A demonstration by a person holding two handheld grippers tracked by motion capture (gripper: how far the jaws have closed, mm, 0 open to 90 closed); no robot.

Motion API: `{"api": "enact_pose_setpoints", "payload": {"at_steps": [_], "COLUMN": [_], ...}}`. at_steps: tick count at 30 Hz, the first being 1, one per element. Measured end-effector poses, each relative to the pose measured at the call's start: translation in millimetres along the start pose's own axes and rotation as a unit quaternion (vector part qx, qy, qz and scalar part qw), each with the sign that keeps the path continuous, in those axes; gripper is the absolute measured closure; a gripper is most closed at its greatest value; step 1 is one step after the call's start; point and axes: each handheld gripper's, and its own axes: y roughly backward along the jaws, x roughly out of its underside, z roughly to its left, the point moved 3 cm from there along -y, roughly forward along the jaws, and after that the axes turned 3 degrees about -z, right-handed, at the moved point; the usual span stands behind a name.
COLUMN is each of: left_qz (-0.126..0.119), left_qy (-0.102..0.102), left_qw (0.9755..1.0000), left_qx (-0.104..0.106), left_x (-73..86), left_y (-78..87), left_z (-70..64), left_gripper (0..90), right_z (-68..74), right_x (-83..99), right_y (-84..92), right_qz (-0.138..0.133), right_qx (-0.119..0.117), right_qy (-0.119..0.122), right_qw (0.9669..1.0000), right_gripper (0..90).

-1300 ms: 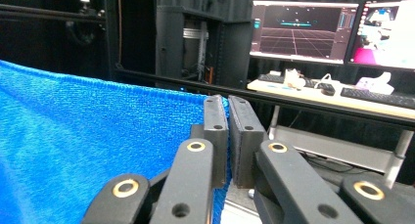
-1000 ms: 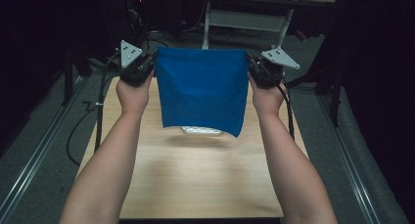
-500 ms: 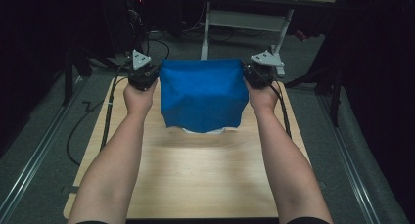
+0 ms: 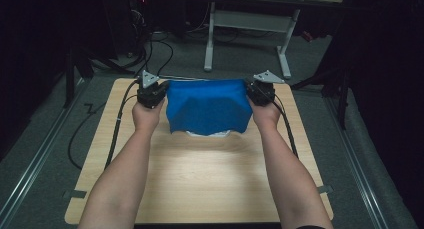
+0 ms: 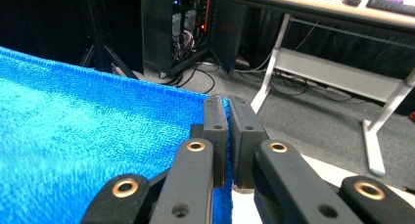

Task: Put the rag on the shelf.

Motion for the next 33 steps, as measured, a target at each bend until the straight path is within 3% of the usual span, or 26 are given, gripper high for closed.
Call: {"api": "enact_pose_setpoints", "payload": {"at_steps": [17,33], "left_qz": [0.041,0.070], "left_qy": [0.015,0.022], "left_qw": [0.9989,0.9970], "left_qx": [0.018,0.025], "left_x": [42.1,68.9], "left_y": [0.1,-2.9], "left_z": [-11.1,-17.5], "left_gripper": [88.9,88.6], "right_z": [0.5,4.7], "right_x": [52.1,75.1], "right_y": [-0.5,-2.9], "right_qz": [0.035,0.051], "right_qx": [-0.017,-0.026], "right_qy": [-0.040,-0.057], "right_qw": [0.9985,0.9968], "right_gripper": [87.5,87.2]}}
